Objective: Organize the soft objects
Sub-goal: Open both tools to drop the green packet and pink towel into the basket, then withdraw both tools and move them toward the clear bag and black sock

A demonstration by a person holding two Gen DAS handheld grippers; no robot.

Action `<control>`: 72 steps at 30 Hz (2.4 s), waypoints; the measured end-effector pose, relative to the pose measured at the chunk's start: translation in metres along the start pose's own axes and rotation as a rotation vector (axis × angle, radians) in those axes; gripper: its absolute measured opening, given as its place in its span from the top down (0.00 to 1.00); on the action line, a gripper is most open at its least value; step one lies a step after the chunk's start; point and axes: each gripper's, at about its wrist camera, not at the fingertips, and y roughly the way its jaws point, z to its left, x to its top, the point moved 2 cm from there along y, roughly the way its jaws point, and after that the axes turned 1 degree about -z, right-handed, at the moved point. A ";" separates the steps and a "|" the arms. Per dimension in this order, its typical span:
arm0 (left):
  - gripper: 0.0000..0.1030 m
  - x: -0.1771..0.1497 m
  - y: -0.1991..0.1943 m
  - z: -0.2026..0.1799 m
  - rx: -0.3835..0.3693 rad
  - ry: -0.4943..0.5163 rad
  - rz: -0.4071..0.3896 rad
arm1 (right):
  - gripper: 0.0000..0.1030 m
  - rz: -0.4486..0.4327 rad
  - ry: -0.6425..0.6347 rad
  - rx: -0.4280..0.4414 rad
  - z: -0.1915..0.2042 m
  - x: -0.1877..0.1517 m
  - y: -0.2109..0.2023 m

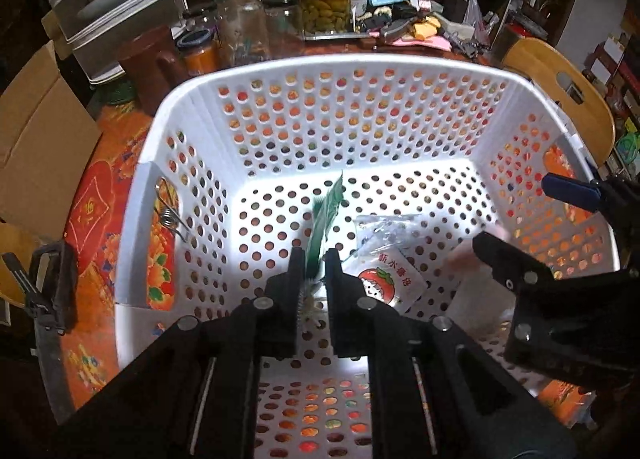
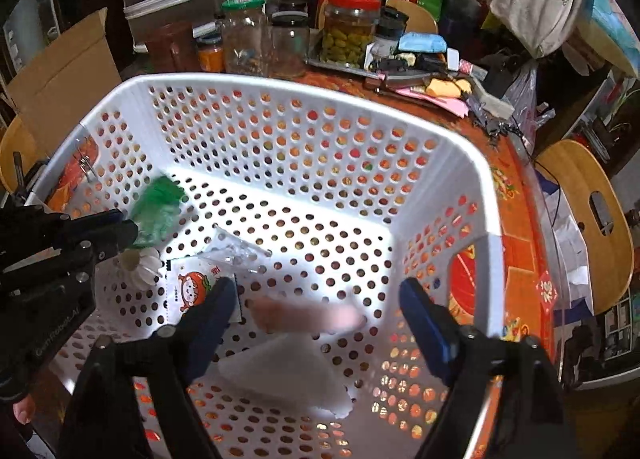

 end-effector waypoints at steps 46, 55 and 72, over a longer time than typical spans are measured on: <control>0.00 -0.135 -0.223 -0.014 -0.045 0.060 -0.430 | 0.00 -0.365 0.097 0.063 -0.027 -0.118 -0.176; 0.00 -0.203 -0.184 0.035 -0.021 -0.042 -0.350 | 0.00 -0.316 0.086 0.241 0.019 -0.162 -0.149; 0.01 -0.265 -0.104 0.101 0.039 -0.187 -0.241 | 0.05 -0.150 -0.074 0.361 0.136 -0.174 -0.052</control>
